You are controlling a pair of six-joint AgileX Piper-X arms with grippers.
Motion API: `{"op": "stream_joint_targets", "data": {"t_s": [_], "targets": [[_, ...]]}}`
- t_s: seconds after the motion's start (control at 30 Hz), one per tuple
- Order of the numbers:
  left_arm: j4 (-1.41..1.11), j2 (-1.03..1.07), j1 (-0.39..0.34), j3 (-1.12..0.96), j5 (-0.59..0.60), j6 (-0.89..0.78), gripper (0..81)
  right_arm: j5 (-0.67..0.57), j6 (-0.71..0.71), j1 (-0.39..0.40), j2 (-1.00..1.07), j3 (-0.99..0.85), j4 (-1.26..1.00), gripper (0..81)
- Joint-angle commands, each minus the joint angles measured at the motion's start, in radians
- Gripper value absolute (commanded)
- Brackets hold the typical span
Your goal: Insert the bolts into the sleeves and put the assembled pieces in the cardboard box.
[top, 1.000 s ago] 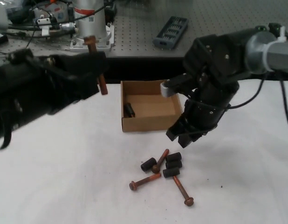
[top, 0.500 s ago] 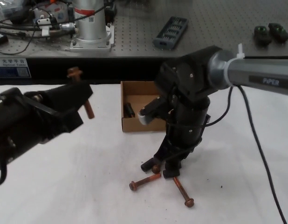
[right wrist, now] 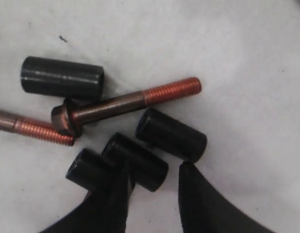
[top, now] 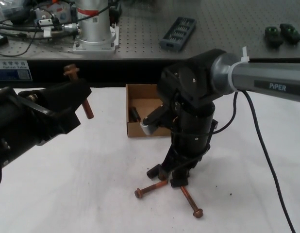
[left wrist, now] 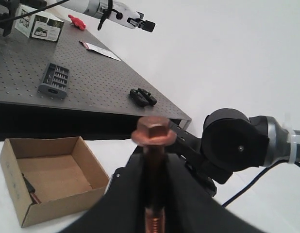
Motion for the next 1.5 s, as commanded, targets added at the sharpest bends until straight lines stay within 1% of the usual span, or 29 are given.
{"op": "stream_joint_targets", "data": {"t_s": [0.0,0.3,0.4,0.67,1.0,1.47], "targets": [[-0.021,-0.010,0.004,-0.004,0.006,-0.006,0.6,-0.026,-0.001,0.002,0.012,-0.003,0.013,27.3],[-0.021,-0.010,0.004,-0.004,0.006,-0.006,0.6,-0.041,-0.009,0.054,0.012,-0.003,0.020,27.1],[-0.021,-0.010,0.004,-0.004,0.006,-0.006,0.6,-0.041,-0.030,0.056,0.012,-0.003,0.020,27.1],[-0.021,-0.010,0.004,-0.004,0.006,-0.006,0.6,-0.038,-0.030,0.046,0.017,0.031,0.007,27.1],[-0.021,-0.010,0.004,-0.004,0.005,-0.006,0.6,-0.049,-0.030,0.047,0.019,0.091,0.089,27.1],[-0.021,-0.010,0.004,-0.004,0.003,-0.009,0.6,-0.049,-0.030,0.066,0.016,0.089,0.101,27.1]]}}
